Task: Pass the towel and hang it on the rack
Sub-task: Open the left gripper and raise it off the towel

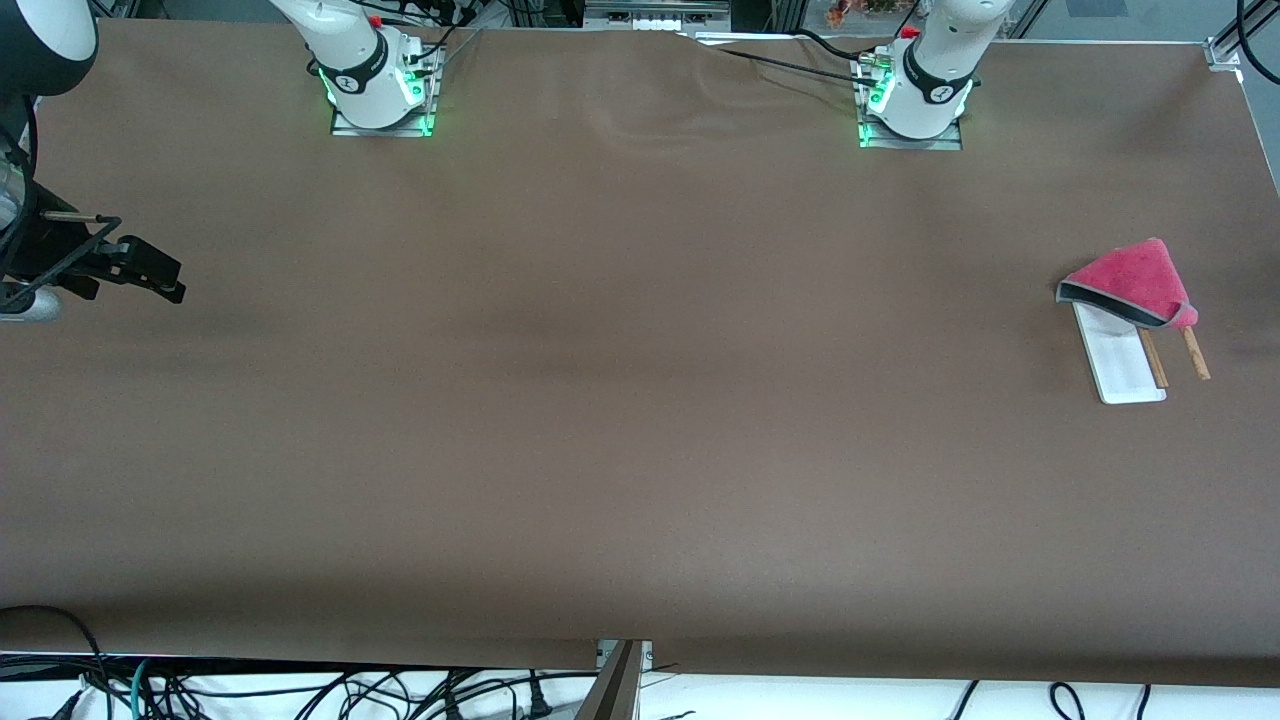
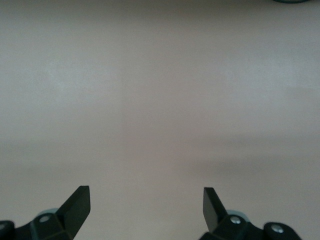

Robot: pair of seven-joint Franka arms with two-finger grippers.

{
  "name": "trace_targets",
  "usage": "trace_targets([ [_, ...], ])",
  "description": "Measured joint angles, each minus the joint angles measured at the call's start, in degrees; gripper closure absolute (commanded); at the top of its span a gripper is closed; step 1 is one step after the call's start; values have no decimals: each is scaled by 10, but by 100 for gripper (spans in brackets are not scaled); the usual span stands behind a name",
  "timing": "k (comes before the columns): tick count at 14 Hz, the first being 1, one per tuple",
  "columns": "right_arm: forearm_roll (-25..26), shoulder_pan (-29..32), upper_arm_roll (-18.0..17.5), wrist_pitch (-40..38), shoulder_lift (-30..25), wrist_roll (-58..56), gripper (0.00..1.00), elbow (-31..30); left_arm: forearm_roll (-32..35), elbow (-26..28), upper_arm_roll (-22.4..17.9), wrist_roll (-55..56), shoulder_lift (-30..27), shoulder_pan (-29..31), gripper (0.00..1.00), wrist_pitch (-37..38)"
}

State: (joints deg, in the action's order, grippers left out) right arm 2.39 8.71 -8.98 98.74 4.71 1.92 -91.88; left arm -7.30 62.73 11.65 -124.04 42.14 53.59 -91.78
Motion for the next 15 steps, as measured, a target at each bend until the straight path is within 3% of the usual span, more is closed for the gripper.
trace_targets([
  [11,0,0,0,0,2,0,0,3,44,-18,-4,298,-83,-180,0,52],
  [15,0,0,0,0,4,0,0,3,75,12,-4,455,-138,-228,0,63],
])
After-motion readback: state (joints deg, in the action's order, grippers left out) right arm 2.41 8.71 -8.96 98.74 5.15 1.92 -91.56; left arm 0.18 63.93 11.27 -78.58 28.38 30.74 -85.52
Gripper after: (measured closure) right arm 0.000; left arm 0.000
